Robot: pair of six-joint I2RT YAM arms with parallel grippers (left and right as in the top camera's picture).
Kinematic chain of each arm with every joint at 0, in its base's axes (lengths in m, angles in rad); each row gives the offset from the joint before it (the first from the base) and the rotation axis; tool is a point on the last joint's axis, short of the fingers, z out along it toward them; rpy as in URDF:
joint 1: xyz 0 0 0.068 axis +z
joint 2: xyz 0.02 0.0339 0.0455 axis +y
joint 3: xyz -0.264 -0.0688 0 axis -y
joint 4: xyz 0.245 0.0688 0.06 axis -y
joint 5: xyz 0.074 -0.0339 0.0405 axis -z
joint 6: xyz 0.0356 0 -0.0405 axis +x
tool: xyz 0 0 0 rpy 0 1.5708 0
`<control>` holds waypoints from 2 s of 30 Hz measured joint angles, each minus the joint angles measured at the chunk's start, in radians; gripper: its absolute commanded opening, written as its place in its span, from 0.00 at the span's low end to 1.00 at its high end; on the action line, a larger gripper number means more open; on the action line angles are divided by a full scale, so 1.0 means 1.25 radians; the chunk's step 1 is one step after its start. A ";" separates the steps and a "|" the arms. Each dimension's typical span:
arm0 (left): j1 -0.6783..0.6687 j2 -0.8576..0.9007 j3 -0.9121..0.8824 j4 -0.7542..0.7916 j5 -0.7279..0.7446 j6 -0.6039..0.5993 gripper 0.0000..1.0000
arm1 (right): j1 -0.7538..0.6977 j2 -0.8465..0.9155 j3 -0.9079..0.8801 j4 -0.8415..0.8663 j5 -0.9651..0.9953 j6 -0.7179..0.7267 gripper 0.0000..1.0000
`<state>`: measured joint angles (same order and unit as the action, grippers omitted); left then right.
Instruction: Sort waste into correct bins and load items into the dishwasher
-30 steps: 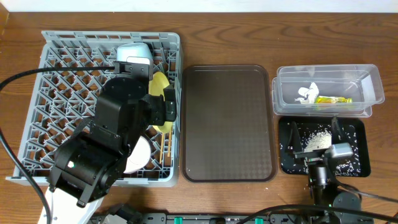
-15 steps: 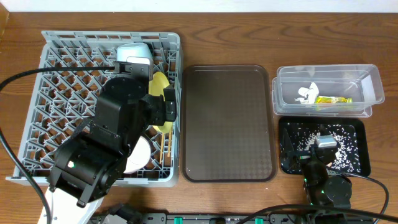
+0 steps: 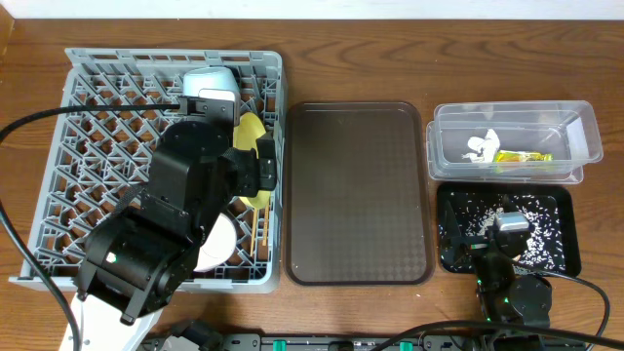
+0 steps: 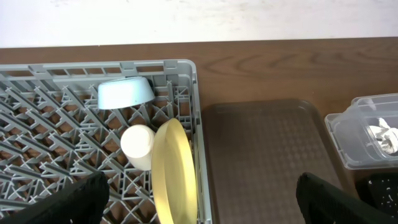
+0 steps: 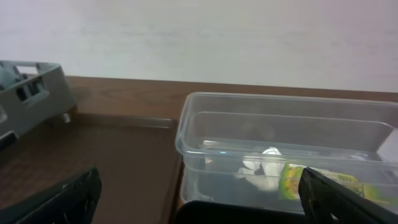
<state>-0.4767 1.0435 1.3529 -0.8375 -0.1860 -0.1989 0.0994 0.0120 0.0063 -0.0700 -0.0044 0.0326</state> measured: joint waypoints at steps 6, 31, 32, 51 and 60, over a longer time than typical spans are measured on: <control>0.000 0.000 0.000 0.000 0.000 0.000 0.97 | -0.037 0.000 0.000 0.000 0.003 -0.016 0.99; 0.000 0.000 0.000 0.000 0.000 0.000 0.97 | -0.036 0.000 0.000 0.000 -0.005 -0.024 0.99; 0.000 0.000 0.000 0.000 0.000 0.000 0.97 | -0.036 0.000 0.000 0.000 -0.005 -0.024 0.99; 0.009 -0.005 0.000 0.000 -0.052 0.000 0.97 | -0.036 0.000 0.000 0.000 -0.005 -0.024 0.99; 0.124 -0.125 -0.001 0.000 -0.141 0.000 0.97 | -0.036 0.000 0.000 0.000 -0.005 -0.024 0.99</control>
<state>-0.3222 0.8867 1.3521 -0.8371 -0.3622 -0.1989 0.0547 0.0120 0.0063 -0.0696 -0.0109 0.0025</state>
